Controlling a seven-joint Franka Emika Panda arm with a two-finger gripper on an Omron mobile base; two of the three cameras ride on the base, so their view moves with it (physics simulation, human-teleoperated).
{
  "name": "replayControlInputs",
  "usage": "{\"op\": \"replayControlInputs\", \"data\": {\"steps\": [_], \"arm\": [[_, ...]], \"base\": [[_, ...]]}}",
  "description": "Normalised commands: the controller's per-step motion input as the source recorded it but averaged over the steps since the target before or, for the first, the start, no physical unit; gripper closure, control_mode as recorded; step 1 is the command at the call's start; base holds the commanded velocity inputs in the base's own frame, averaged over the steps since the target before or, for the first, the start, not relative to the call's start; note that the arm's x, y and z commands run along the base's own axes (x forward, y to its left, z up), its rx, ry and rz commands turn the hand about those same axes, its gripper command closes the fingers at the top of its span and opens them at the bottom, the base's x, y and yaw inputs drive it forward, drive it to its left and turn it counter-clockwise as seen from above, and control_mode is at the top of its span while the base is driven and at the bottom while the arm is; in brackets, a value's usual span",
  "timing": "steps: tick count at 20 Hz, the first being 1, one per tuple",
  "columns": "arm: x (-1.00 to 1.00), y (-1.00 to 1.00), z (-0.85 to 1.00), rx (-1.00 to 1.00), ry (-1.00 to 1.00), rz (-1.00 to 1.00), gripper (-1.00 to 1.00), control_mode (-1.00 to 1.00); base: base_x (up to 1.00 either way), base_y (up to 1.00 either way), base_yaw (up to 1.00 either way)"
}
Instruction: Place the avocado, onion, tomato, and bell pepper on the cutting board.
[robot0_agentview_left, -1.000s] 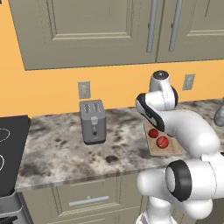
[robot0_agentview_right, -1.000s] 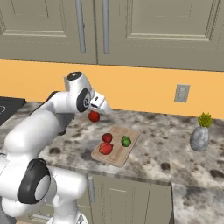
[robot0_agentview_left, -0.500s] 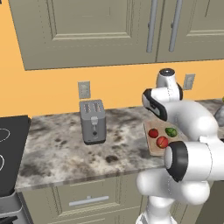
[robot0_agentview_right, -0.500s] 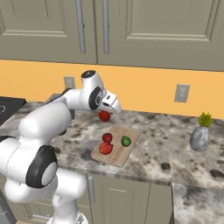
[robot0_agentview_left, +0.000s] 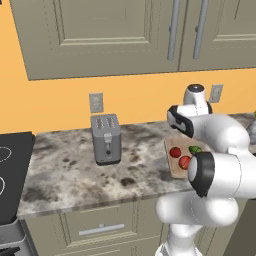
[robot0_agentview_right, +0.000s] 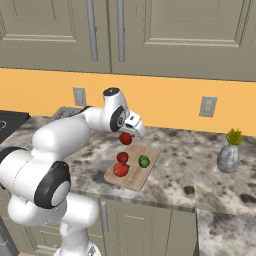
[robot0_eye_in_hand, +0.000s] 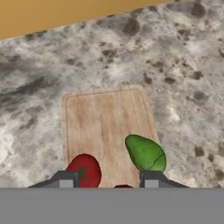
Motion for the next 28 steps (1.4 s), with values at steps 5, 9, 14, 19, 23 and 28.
{"op": "replayControlInputs", "data": {"steps": [5, 9, 14, 19, 23, 28], "arm": [[0.01, -0.01, -0.29, 0.00, 0.00, 0.00, 1.00, -1.00], [0.04, -0.01, -0.29, 0.00, 0.00, 0.00, 1.00, -1.00], [0.20, -0.04, -0.25, 0.00, 0.02, 0.00, 1.00, -1.00], [0.17, -0.06, -0.29, 0.00, 0.03, 0.00, 1.00, -1.00], [0.11, -0.03, -0.25, 0.00, 0.01, 0.00, 1.00, -1.00], [0.02, -0.05, -0.25, 0.00, 0.00, 0.00, 1.00, -1.00]], "base": [[0.00, 0.00, 0.00], [0.00, 0.00, 0.00], [0.00, 0.00, 0.00], [0.00, 0.00, 0.00], [0.00, 0.00, 0.00], [0.00, 0.00, 0.00]]}}
